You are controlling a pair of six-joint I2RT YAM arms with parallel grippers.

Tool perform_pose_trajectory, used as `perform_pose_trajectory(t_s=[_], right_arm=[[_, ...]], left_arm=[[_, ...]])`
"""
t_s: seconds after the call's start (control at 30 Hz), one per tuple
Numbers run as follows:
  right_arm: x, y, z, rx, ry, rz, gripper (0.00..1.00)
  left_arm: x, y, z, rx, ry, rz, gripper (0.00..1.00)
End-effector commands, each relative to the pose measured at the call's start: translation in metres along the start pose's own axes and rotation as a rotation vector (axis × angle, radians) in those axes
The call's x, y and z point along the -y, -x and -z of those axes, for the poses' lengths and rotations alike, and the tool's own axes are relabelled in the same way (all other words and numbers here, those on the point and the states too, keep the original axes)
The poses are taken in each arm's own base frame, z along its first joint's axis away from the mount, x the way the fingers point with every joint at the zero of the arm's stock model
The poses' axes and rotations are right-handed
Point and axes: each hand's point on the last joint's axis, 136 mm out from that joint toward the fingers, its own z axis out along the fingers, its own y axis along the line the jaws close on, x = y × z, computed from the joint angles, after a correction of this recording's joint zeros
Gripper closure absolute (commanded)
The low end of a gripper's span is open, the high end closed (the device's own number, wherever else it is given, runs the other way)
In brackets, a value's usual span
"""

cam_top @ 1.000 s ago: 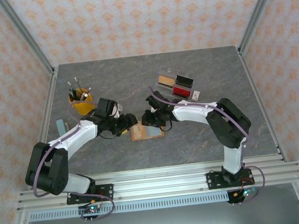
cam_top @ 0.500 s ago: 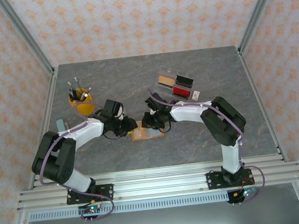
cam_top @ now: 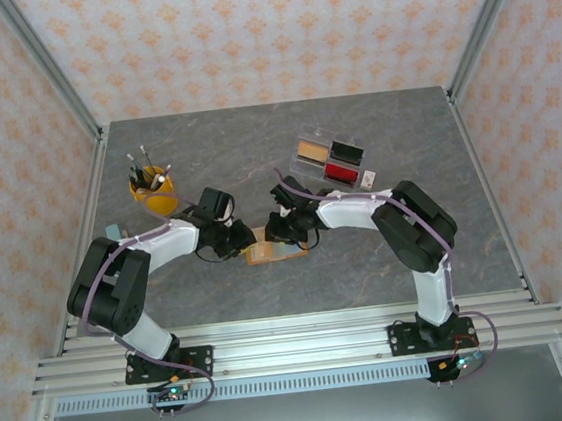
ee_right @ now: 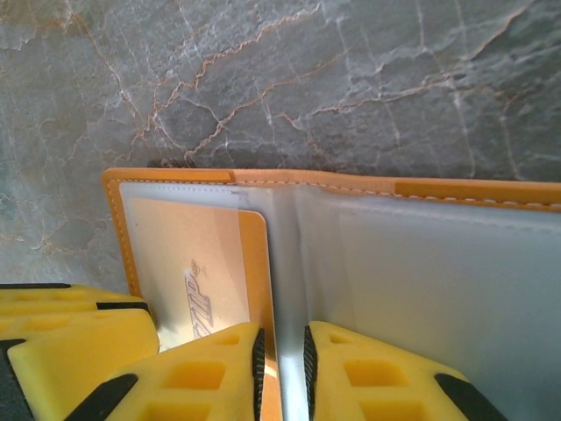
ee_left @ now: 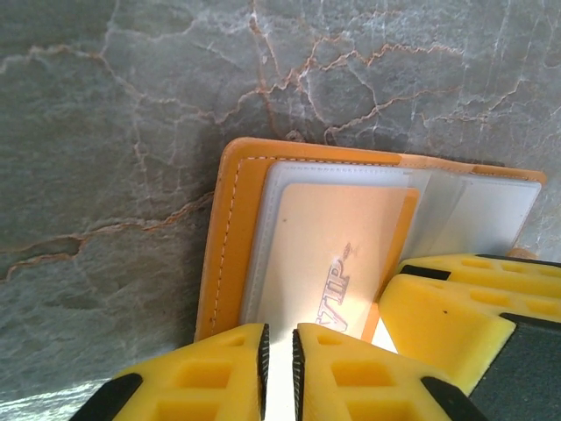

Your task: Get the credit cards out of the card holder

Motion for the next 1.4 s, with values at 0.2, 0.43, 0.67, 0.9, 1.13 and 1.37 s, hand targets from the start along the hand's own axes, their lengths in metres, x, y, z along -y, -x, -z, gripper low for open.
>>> perform_pose_trajectory(t_s=[0.2, 0.43, 0.67, 0.9, 1.13, 1.37], right_arm=[[-0.007, -0.008, -0.008, -0.032, 0.063, 0.030, 0.81], [-0.010, -0.010, -0.008, -0.043, 0.078, 0.051, 0.80], [-0.014, -0.014, -0.009, -0.068, 0.100, 0.073, 0.81], [-0.007, -0.014, -0.005, -0.046, 0.078, 0.077, 0.85], [0.002, -0.017, 0.000, -0.029, 0.046, 0.089, 0.90], [0.015, -0.016, 0.006, -0.017, -0.028, 0.109, 0.93]], left_arm=[[-0.024, -0.006, -0.015, -0.009, 0.081, 0.023, 0.84], [-0.037, -0.011, -0.019, -0.009, 0.106, 0.039, 0.85], [-0.042, -0.015, -0.022, -0.013, 0.107, 0.051, 0.86], [-0.043, -0.013, -0.019, -0.006, 0.121, 0.047, 0.86], [-0.047, -0.012, -0.018, 0.001, 0.146, 0.047, 0.84], [-0.051, -0.012, -0.017, 0.010, 0.163, 0.058, 0.78]])
